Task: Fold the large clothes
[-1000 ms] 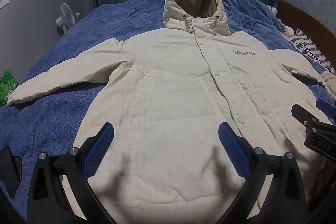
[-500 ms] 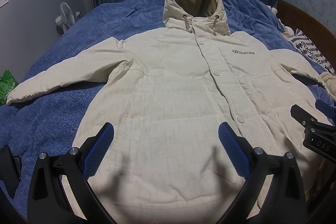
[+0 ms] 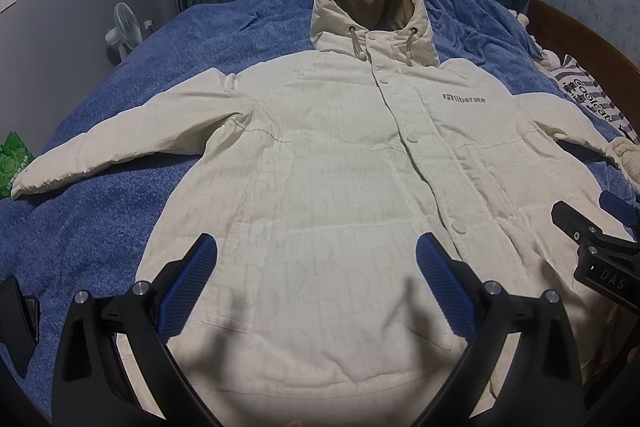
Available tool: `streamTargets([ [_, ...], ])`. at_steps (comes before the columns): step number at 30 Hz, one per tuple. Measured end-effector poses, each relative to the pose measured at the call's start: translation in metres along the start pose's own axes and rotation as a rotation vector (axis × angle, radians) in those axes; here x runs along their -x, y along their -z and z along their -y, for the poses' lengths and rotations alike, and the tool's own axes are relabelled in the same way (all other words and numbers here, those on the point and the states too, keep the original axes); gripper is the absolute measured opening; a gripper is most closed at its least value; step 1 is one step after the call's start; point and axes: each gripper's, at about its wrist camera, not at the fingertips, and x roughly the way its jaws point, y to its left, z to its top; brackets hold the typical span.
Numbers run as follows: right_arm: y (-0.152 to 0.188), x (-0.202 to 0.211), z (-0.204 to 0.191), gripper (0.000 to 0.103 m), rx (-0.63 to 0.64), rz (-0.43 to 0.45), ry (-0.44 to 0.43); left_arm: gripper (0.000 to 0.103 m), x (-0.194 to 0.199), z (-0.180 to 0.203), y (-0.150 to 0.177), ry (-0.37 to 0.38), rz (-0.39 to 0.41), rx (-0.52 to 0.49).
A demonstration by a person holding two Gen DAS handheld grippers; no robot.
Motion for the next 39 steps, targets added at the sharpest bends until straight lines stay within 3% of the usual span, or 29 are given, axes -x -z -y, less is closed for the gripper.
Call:
streamTargets([
  [30, -0.001, 0.000, -0.003, 0.097, -0.008, 0.001, 0.000, 0.095, 0.000, -0.003, -0.001, 0.005, -0.003, 0.010],
  [34, -0.018, 0.009, 0.020, 0.097, -0.066, 0.066, 0.026, 0.095, 0.000, -0.003, -0.004, -0.039, 0.013, 0.002],
  [39, -0.037, 0.004, 0.079, 0.097, -0.181, 0.071, 0.152, 0.095, -0.007, -0.011, -0.008, -0.002, -0.019, 0.006],
])
